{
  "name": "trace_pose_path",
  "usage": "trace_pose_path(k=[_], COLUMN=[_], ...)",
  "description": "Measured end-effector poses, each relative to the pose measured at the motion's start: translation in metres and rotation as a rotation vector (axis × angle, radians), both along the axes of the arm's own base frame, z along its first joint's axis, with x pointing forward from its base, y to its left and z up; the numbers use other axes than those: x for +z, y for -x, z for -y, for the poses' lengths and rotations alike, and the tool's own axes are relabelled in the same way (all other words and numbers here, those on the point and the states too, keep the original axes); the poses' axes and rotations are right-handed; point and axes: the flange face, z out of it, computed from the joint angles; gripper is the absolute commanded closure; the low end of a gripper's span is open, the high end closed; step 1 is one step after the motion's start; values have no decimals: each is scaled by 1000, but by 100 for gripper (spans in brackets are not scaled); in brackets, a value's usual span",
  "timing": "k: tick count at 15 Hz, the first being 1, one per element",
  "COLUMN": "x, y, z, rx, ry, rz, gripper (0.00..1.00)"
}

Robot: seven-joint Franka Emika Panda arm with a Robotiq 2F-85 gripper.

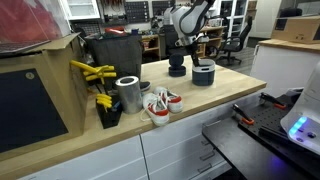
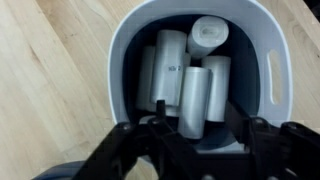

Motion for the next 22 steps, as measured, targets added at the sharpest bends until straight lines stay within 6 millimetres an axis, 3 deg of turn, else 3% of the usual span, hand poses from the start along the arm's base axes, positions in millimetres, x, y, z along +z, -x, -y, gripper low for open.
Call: trace_pose_path(k=[2,4,6,11,13,22], x=[-1,-1,-1,2,2,27], y=[-1,-1,-2,-6,-7,-11], z=[2,6,10,25,29,54], rx=[-1,-4,4,53,70,148], ry=[1,1,-2,-22,-38,-194], rz=[0,-1,-6,-17,-29,-88], gripper=[31,48,58,38,35,47])
